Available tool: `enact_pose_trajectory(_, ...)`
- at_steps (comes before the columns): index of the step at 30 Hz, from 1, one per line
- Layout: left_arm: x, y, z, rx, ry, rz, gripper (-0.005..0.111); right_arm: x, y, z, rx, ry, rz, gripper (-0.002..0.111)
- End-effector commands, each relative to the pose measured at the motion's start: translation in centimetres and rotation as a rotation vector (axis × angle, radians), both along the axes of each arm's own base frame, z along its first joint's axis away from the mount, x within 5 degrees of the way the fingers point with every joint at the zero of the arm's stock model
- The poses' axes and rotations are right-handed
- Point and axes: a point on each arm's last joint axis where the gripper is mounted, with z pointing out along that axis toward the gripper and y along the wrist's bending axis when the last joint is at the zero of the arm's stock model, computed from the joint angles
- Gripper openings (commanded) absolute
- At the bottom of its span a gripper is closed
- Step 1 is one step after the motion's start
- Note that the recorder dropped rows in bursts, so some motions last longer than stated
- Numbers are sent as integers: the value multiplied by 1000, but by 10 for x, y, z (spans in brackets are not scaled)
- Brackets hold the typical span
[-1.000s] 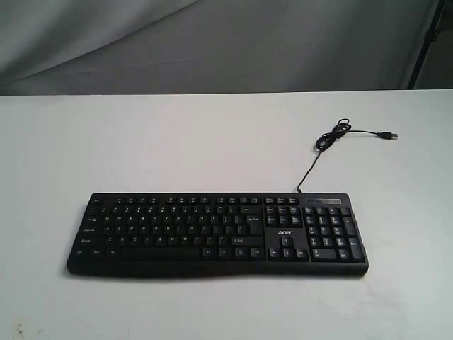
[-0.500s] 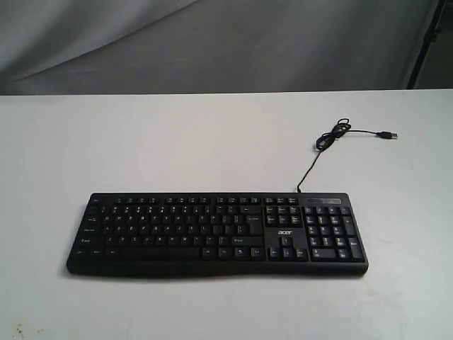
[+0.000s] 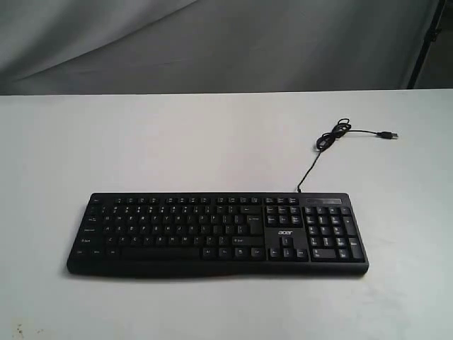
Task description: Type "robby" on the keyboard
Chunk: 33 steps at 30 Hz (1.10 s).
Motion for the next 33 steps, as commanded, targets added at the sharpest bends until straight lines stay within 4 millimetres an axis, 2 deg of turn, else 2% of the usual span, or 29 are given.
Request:
enact_pose_trajectory(1, 0, 0, -1, 1, -5, -6, 0, -14, 24, 19, 146, 394, 338, 0)
enact_pose_trajectory(3, 0, 0, -1, 1, -5, -6, 0, -19, 37, 26, 193, 509, 519, 0)
enact_pose_trajectory(5, 0, 0, -1, 1, -5, -6, 0, -18, 45, 26, 217, 564, 604, 0)
enact_pose_trajectory(8, 0, 0, -1, 1, -5, -6, 0, -16, 71, 9, 202, 683, 781, 0)
enact_pose_trajectory(10, 0, 0, -1, 1, -5, -6, 0, -15, 94, -10, 170, 778, 908, 0)
enact_pose_trajectory(16, 0, 0, -1, 1, -5, -6, 0, -4, 169, -82, 88, 881, 991, 0)
enact_pose_trajectory(19, 0, 0, -1, 1, -5, -6, 0, -5, 205, -124, -20, 955, 1011, 0)
enact_pose_trajectory(20, 0, 0, -1, 1, -5, -6, 0, -5, 225, -150, -49, 994, 1029, 0)
enact_pose_trajectory(22, 0, 0, -1, 1, -5, -6, 0, -3, 248, -179, -75, 999, 1036, 0)
enact_pose_trajectory(26, 0, 0, -1, 1, -5, -6, 0, 11, 276, -232, -126, 1014, 1031, 0)
enact_pose_trajectory(29, 0, 0, -1, 1, -5, -6, 0, 25, 289, -273, -137, 1066, 1024, 0)
enact_pose_trajectory(31, 0, 0, -1, 1, -5, -6, 0, 35, 301, -290, -156, 1109, 1032, 0)
enact_pose_trajectory(33, 0, 0, -1, 1, -5, -6, 0, 45, 314, -296, -160, 1140, 1054, 0)
